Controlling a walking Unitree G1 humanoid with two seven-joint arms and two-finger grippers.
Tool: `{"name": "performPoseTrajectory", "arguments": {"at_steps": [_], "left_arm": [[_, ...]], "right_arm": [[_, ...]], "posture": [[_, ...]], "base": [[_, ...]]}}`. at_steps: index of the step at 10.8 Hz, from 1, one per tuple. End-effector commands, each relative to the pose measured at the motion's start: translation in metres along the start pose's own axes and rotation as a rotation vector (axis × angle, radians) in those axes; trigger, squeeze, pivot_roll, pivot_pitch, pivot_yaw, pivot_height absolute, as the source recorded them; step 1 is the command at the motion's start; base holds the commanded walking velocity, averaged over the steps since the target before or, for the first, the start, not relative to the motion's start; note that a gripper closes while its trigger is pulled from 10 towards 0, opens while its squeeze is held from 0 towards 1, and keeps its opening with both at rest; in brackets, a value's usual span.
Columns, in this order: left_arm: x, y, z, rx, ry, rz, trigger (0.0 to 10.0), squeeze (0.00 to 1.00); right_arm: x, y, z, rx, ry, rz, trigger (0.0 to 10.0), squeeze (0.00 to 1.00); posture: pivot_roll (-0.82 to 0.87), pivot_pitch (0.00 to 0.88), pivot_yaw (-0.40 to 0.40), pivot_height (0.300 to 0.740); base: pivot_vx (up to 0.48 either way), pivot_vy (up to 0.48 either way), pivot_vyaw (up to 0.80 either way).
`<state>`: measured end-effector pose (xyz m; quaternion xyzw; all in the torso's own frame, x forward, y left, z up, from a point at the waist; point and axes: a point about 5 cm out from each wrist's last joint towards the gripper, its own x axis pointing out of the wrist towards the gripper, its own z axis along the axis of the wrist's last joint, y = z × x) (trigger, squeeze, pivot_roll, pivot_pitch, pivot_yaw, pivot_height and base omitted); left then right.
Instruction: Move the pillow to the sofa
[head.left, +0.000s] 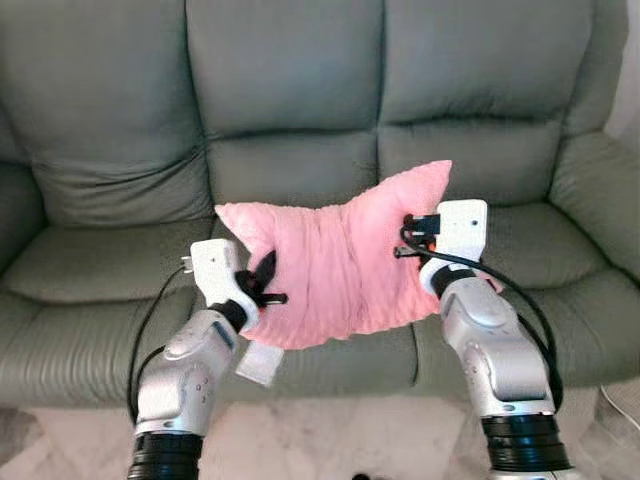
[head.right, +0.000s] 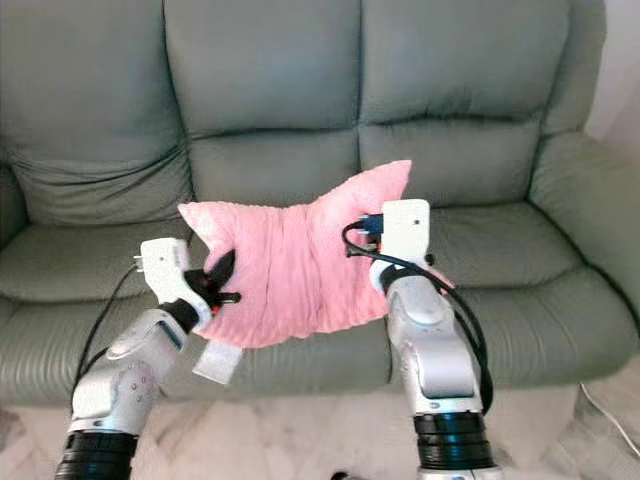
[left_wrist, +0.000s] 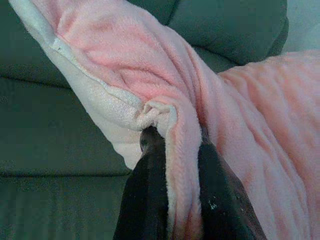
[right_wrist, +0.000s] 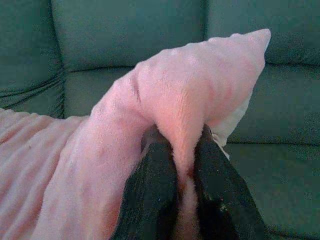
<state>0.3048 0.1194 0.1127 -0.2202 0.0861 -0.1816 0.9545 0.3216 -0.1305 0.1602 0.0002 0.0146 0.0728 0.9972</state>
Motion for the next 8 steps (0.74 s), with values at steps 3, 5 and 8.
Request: {"name": "performPoseTrajectory", "arguments": {"at_steps": [3,5,8], "left_arm": [[-0.0020,0.0002,0.0030,0.015,-0.008,-0.008,10.0,0.00],[-0.0018,-0.0018,0.0009,0.014,0.002,-0.013,10.0,0.00],[-0.0010,-0.0050,-0.0012,0.010,0.016,-0.030,10.0,0.00]], "right_arm": [[-0.0001,0.0108,0.0056,0.005,-0.023,0.044,10.0,0.00],[-0.0008,0.0107,0.0054,0.005,-0.023,0.043,10.0,0.00],[-0.0011,0.0105,0.0055,0.001,-0.022,0.041,10.0,0.00]], "posture": [[-0.18,0.111,0.037,0.740],[-0.18,0.113,0.039,0.740],[-0.18,0.115,0.037,0.740]], "base": [[0.375,0.299,0.00],[0.167,0.163,0.00],[0.000,0.000,0.00]]}}
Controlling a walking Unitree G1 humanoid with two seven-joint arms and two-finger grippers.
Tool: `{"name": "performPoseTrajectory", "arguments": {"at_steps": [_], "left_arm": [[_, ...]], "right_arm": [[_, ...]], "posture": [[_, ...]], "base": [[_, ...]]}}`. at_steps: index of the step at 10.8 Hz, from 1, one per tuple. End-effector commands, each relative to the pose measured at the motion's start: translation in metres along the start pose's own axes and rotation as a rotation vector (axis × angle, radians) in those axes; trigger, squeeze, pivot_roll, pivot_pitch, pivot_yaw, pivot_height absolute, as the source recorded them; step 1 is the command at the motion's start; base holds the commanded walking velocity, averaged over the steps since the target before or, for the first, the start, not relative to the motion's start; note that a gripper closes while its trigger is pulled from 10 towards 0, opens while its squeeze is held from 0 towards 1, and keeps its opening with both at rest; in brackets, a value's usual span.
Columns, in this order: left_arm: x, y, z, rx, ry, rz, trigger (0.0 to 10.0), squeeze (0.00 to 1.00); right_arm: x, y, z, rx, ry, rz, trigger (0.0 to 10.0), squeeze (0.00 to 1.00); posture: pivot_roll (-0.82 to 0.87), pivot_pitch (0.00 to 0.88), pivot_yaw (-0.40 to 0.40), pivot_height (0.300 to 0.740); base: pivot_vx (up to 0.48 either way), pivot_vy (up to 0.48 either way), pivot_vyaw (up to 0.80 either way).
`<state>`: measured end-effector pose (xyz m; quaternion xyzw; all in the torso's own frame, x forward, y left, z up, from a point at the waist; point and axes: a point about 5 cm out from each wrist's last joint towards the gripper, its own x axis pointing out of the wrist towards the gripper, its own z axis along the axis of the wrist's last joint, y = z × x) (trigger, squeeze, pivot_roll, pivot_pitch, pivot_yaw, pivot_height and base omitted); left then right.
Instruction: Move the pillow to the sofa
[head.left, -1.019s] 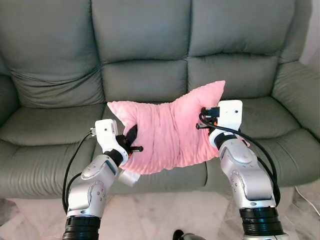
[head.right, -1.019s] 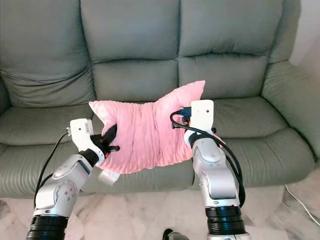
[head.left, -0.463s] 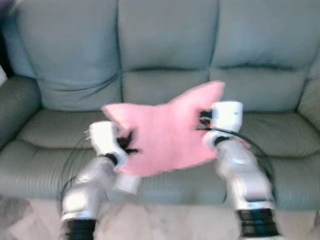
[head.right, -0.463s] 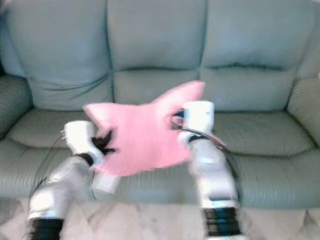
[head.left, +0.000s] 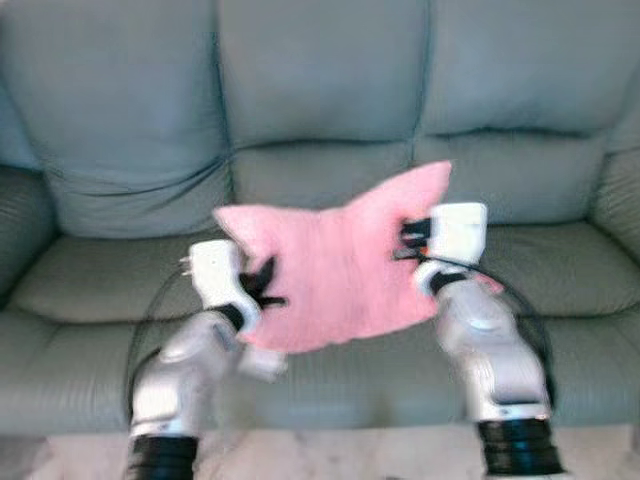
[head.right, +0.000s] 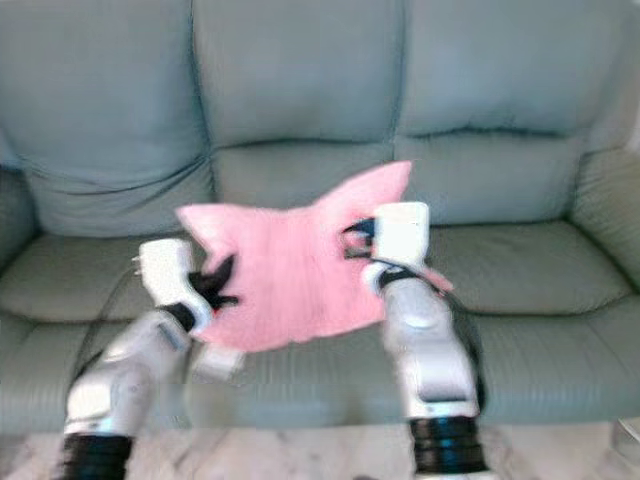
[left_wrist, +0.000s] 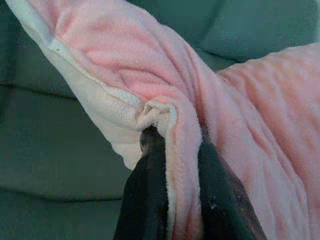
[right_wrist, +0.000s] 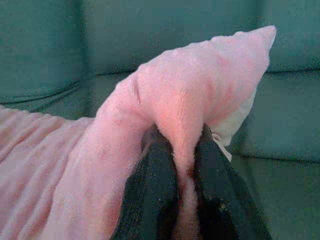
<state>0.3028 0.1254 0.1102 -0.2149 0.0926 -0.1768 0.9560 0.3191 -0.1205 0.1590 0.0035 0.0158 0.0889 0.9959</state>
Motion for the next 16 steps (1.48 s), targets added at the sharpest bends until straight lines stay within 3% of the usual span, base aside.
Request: {"name": "performPoseTrajectory", "arguments": {"at_steps": [1,12,14,16], "left_arm": [[0.003,-0.012,-0.001,0.004,0.004,-0.049,10.0,0.00],[0.003,-0.009,-0.001,-0.001,0.009,-0.035,10.0,0.00],[0.002,-0.004,-0.009,0.009,0.050,-0.026,10.0,0.00],[-0.003,0.011,-0.027,0.032,0.106,0.022,10.0,0.00]], "right_arm": [[0.000,0.000,0.006,-0.007,-0.021,0.009,10.0,0.00],[0.000,0.002,0.003,-0.013,-0.001,0.014,10.0,0.00],[-0.002,0.001,0.000,-0.023,0.015,0.002,10.0,0.00],[-0.006,-0.007,-0.011,-0.054,0.064,-0.042,10.0,0.00]], "posture": [[-0.18,0.116,0.037,0.740],[-0.18,0.120,0.037,0.740],[-0.19,0.119,0.039,0.740],[-0.20,0.131,0.040,0.740]], "base": [[0.000,0.000,0.00],[0.000,0.000,0.00],[0.000,0.000,0.00],[0.000,0.000,0.00]]}}
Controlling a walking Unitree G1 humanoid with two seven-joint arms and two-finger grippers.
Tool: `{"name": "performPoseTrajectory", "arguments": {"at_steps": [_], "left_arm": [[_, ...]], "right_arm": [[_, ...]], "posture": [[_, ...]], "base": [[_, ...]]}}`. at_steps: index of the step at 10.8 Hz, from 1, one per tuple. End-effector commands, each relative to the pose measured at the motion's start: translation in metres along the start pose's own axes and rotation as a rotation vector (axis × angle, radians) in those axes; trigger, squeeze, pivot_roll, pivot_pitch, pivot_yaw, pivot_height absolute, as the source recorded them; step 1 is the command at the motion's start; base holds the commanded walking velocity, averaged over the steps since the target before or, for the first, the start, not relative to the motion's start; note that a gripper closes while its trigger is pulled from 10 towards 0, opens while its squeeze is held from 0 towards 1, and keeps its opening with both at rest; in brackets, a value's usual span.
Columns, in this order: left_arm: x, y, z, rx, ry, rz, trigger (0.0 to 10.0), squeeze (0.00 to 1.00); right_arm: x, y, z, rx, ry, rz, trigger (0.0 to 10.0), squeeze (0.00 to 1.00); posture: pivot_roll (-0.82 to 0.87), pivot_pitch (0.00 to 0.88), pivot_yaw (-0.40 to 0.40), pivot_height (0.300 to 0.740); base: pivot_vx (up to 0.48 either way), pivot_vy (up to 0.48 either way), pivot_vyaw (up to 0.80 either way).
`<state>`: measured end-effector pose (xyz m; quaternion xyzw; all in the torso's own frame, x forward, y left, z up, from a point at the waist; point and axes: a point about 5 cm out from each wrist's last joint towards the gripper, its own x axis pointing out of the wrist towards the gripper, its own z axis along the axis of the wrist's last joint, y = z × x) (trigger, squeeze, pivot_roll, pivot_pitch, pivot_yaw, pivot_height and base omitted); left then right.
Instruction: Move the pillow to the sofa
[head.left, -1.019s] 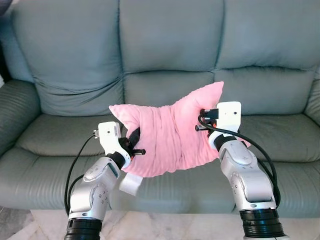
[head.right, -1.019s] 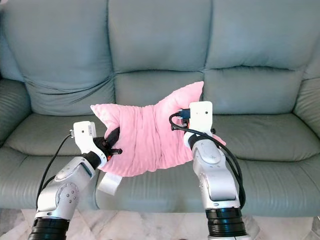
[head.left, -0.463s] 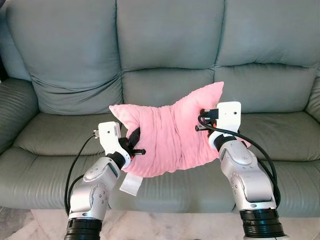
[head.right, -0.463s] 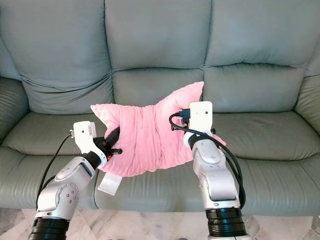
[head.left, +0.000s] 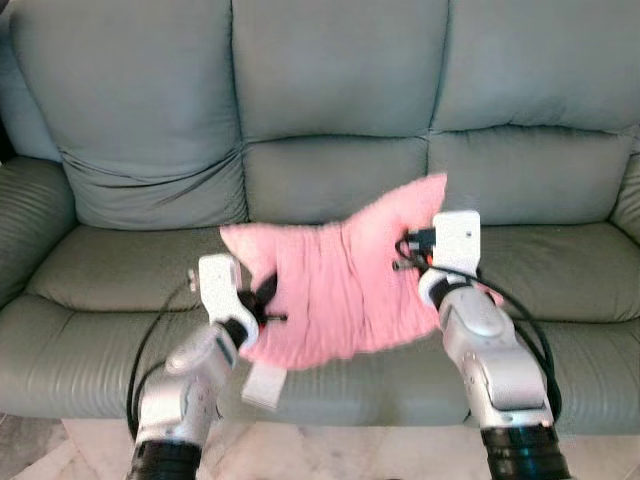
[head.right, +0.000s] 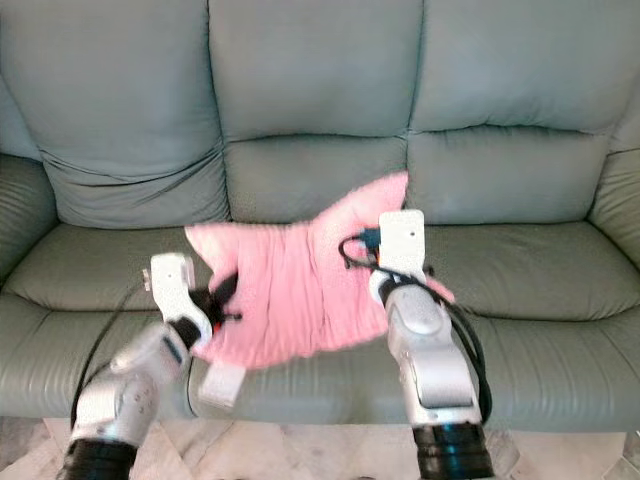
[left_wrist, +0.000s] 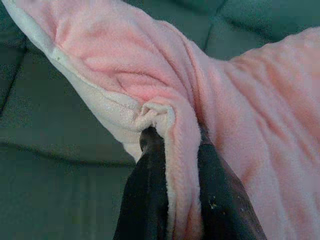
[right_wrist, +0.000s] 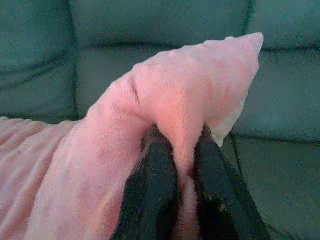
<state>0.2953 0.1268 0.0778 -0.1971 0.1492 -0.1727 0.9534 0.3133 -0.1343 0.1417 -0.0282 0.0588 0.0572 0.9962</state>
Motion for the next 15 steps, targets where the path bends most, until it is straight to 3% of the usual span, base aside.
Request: {"name": "performPoseTrajectory", "arguments": {"at_steps": [1,4,8,15], "left_arm": [[-0.002,0.005,-0.007,0.026,0.023,0.008,10.0,0.00],[0.004,0.006,-0.003,0.031,0.002,0.000,10.0,0.00],[0.015,-0.016,0.006,0.025,-0.018,-0.088,10.0,0.00],[0.014,-0.016,0.002,0.017,-0.011,-0.085,10.0,0.00]], "right_arm": [[-0.002,-0.001,-0.001,-0.015,0.009,-0.014,10.0,0.00],[-0.015,-0.003,-0.011,-0.013,0.028,-0.062,10.0,0.00],[-0.025,-0.009,-0.007,-0.034,0.008,-0.083,10.0,0.00],[-0.023,-0.005,-0.005,-0.033,0.010,-0.063,10.0,0.00]], "posture": [[-0.20,0.141,0.042,0.740],[-0.20,0.200,0.067,0.740],[-0.23,0.239,0.086,0.740],[-0.24,0.231,0.079,0.740]], "base": [[0.000,0.000,0.00],[0.000,0.000,0.00],[0.135,0.000,0.00],[0.181,0.000,0.00]]}}
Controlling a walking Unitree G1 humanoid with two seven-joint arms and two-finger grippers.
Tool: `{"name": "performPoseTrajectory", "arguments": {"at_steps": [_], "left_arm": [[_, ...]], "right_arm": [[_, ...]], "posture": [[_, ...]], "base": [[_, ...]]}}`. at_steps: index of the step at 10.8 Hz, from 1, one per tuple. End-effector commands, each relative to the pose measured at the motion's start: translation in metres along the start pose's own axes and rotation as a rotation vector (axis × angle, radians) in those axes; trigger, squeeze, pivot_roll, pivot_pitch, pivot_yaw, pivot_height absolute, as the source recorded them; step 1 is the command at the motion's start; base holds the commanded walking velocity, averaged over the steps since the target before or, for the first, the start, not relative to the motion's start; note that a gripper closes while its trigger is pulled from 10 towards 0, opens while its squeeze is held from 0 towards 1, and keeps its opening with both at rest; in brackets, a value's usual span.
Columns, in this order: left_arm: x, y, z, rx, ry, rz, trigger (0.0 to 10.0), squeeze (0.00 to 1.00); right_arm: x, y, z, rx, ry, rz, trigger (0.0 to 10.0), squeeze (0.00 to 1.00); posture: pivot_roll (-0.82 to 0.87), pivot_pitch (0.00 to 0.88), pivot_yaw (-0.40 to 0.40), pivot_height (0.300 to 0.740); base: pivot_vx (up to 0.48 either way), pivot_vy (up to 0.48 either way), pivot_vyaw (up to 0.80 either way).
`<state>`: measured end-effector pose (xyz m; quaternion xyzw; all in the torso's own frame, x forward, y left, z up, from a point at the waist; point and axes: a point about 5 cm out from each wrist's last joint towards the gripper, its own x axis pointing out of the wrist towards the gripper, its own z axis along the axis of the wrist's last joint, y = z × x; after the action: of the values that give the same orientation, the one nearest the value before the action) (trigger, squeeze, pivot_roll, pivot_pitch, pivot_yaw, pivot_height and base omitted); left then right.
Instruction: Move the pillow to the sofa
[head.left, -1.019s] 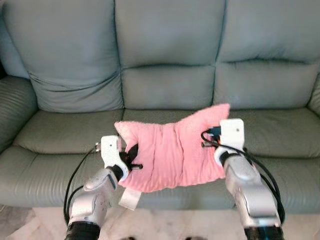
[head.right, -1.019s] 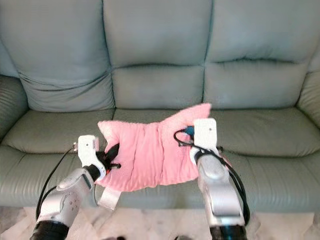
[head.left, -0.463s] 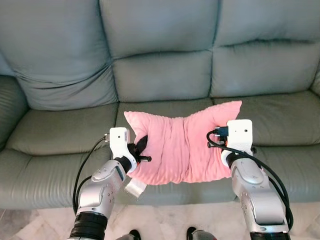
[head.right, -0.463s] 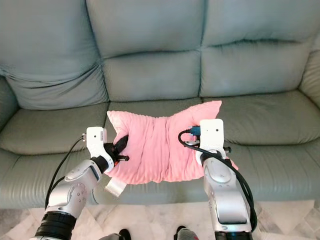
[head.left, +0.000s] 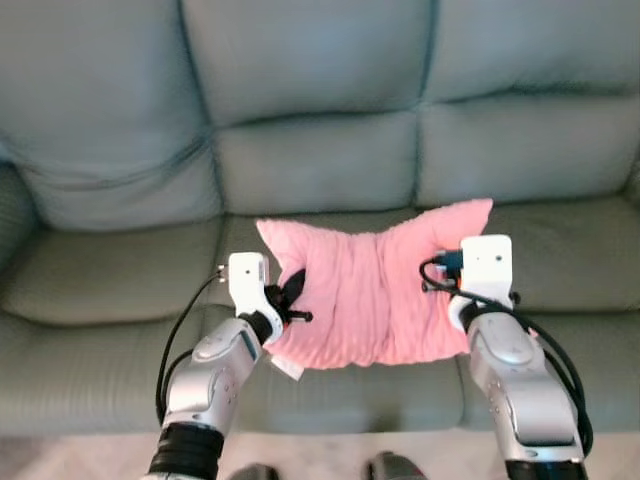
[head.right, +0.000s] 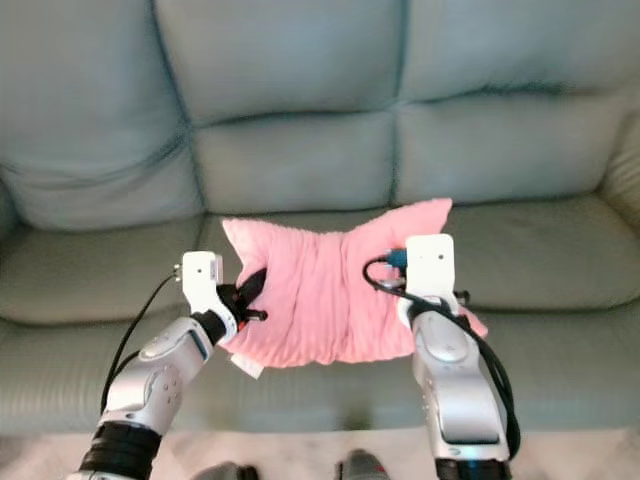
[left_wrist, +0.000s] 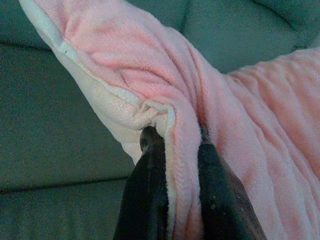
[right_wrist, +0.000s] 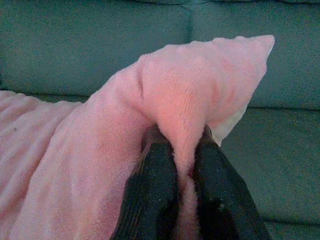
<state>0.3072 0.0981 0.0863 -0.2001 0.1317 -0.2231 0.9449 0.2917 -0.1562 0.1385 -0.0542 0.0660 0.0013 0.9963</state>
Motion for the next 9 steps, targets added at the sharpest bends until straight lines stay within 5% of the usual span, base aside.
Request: {"name": "performPoseTrajectory", "arguments": {"at_steps": [1,9], "left_arm": [[-0.007,0.008,-0.002,-0.008,0.009,0.029,10.0,0.00],[-0.008,0.031,-0.024,0.016,0.079,0.102,10.0,0.00]], "right_arm": [[-0.001,0.014,0.003,0.009,-0.008,0.053,10.0,0.00],[-0.004,0.006,-0.014,0.054,0.030,0.020,10.0,0.00]], "posture": [[-0.23,0.231,0.076,0.740],[-0.23,0.261,0.086,0.740]], "base": [[0.000,0.000,0.00],[0.000,0.000,0.00]]}}
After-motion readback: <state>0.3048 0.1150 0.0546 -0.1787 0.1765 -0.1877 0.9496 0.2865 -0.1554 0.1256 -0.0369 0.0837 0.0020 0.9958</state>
